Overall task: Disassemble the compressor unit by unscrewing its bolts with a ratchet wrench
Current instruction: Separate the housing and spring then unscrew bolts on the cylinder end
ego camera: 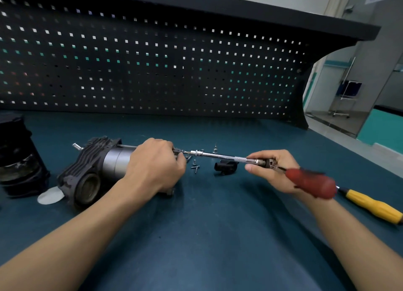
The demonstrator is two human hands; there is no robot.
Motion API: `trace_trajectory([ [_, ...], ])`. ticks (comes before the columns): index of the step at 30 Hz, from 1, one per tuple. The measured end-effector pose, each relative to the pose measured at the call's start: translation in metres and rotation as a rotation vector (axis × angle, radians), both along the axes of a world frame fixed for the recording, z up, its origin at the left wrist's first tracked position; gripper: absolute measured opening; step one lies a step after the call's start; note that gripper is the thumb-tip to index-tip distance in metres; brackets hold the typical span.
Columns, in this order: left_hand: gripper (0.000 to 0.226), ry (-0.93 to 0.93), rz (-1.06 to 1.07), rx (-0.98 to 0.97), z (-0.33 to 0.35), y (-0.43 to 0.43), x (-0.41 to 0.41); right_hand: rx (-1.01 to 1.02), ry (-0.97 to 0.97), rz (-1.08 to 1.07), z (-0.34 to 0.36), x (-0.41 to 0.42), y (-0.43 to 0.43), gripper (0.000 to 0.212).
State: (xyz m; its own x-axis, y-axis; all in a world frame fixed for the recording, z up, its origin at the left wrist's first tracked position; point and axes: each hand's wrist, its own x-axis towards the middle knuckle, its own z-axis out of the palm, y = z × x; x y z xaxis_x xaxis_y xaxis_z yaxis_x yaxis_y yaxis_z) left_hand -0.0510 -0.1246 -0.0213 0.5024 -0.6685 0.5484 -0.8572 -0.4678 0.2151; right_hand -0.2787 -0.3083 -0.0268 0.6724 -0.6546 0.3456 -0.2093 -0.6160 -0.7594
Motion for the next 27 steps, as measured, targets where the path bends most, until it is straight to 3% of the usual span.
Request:
trace_trajectory([
  [2, 0.035, -0.009, -0.009, -0.021, -0.001, 0.0, 0.0, 0.127, -0.043, -0.022, 0.002, 0.002, 0.003, 0.012],
  [6, 0.037, -0.01, -0.021, -0.043, -0.002, -0.001, 0.0, 0.525, -0.017, -0.119, 0.01, 0.006, 0.009, 0.047],
  [9, 0.037, -0.022, -0.024, -0.045, -0.002, -0.001, 0.0, 0.746, 0.056, -0.155, 0.015, 0.005, 0.007, 0.063],
  [17, 0.037, -0.027, -0.022, -0.05, -0.001, -0.001, -0.001, 1.109, 0.038, 0.017, 0.021, 0.001, 0.007, 0.037],
  [20, 0.037, -0.024, -0.019, -0.051, -0.002, -0.001, -0.001, 1.135, 0.023, 0.03, 0.018, 0.001, 0.007, 0.023],
  [23, 0.035, -0.009, -0.015, -0.044, -0.002, -0.001, -0.001, 1.091, -0.005, 0.05, 0.018, -0.001, 0.004, 0.025],
  [27, 0.028, 0.019, -0.02, -0.026, -0.002, 0.002, -0.002, 0.803, 0.026, 0.093, 0.017, -0.006, 0.005, 0.025],
])
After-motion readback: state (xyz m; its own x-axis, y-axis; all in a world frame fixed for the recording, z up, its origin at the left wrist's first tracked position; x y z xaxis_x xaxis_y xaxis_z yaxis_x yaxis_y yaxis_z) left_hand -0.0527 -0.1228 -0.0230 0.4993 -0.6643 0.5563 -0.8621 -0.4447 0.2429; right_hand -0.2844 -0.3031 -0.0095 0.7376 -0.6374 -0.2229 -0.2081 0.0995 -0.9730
